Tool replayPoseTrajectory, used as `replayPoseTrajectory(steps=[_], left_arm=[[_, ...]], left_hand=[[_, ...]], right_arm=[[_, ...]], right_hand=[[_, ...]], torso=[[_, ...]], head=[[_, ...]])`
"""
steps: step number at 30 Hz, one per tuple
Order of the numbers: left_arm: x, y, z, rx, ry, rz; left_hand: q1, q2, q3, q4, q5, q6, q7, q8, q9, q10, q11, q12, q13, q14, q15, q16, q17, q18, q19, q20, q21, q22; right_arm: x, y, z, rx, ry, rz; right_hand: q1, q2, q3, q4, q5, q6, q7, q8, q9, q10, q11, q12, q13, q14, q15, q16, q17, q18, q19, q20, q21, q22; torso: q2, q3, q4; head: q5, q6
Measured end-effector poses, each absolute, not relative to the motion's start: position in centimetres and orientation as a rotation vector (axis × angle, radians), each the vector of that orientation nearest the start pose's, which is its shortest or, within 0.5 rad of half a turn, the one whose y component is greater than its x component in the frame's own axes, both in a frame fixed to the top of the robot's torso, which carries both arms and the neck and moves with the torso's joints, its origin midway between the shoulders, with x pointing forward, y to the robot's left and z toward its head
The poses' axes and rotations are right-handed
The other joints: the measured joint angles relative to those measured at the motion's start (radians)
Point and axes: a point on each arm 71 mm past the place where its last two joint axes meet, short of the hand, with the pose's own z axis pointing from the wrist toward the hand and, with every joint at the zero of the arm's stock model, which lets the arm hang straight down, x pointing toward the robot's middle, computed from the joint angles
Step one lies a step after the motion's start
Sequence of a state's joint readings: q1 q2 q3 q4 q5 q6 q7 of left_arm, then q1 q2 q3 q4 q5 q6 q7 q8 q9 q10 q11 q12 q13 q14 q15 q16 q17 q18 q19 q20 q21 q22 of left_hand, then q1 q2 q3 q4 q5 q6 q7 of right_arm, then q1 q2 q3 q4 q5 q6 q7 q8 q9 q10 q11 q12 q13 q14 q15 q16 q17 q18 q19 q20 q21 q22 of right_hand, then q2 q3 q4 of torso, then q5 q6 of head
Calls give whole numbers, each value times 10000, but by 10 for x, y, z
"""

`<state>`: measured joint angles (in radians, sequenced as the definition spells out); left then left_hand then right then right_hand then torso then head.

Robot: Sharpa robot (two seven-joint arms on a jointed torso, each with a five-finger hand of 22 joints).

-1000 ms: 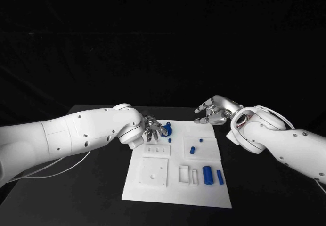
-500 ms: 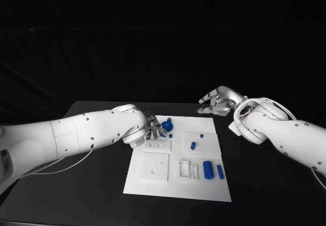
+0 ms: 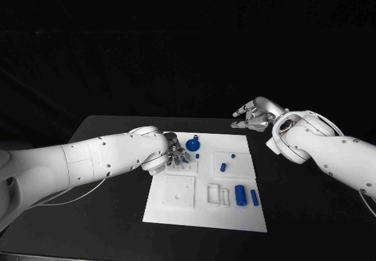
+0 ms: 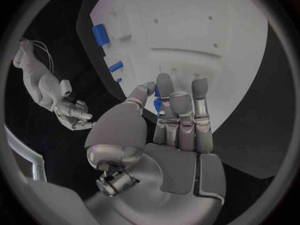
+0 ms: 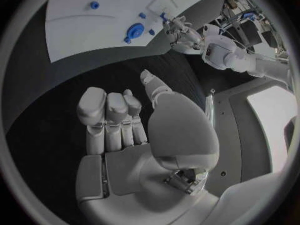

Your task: Assemble the parts on the task board

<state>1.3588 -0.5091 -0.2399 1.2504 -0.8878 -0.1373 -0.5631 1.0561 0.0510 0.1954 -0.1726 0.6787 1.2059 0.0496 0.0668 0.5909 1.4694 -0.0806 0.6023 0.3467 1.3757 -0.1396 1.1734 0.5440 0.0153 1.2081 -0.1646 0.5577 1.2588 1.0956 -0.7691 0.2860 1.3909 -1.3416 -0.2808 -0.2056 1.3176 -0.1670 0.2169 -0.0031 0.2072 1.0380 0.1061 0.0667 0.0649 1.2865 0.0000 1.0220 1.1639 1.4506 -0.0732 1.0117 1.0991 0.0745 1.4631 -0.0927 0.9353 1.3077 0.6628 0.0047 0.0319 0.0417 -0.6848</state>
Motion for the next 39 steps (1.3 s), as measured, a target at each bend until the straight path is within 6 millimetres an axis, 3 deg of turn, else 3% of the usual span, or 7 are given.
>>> replayPoseTrajectory(steps=[12, 14, 39], left_arm=[[527, 143, -230, -3704, 21934, -3560], [526, 144, -231, -3713, 21948, -3542], [525, 148, -231, -3694, 22005, -3540]], left_hand=[[-23, -24, 33, 22, -3, 16, -16, -31, 12, -3, 2, 0, 10, 0, -1, 0, -1, -1, 71, 1, -179, 208], [-38, -39, 33, 21, -3, 18, -18, -36, 209, -3, 3, 0, 10, 1, -1, 0, -1, -1, 71, 1, -179, 208], [-37, -39, 33, 18, -25, 20, -20, -5, 539, -8, 7, 103, 62, 0, 0, 117, 29, -1, 216, -3, -538, 492]], right_arm=[[534, -227, -136, 2414, 15758, 6479], [534, -227, -136, 2418, 15760, 6474], [536, -229, -137, 2463, 15802, 6406]], right_hand=[[0, 0, 0, 0, 57, 3, -5, 0, -9, 0, 0, 0, 1, 0, 0, 0, 16, -2, 0, 0, 0, -1], [0, 0, 0, 0, 58, 5, -7, 0, -8, 0, 0, 0, 1, 0, 0, 0, 16, -2, 0, 0, 0, -1], [0, 0, 0, 1, 116, 63, 12, 0, -6, 1, 0, 0, -28, 0, 0, 0, 14, -3, 0, -1, 1, -2]], torso=[[-5, -5, -1], [3, -10, 2], [15, -14, -10]], head=[[38, -44], [37, -55], [40, -134]])
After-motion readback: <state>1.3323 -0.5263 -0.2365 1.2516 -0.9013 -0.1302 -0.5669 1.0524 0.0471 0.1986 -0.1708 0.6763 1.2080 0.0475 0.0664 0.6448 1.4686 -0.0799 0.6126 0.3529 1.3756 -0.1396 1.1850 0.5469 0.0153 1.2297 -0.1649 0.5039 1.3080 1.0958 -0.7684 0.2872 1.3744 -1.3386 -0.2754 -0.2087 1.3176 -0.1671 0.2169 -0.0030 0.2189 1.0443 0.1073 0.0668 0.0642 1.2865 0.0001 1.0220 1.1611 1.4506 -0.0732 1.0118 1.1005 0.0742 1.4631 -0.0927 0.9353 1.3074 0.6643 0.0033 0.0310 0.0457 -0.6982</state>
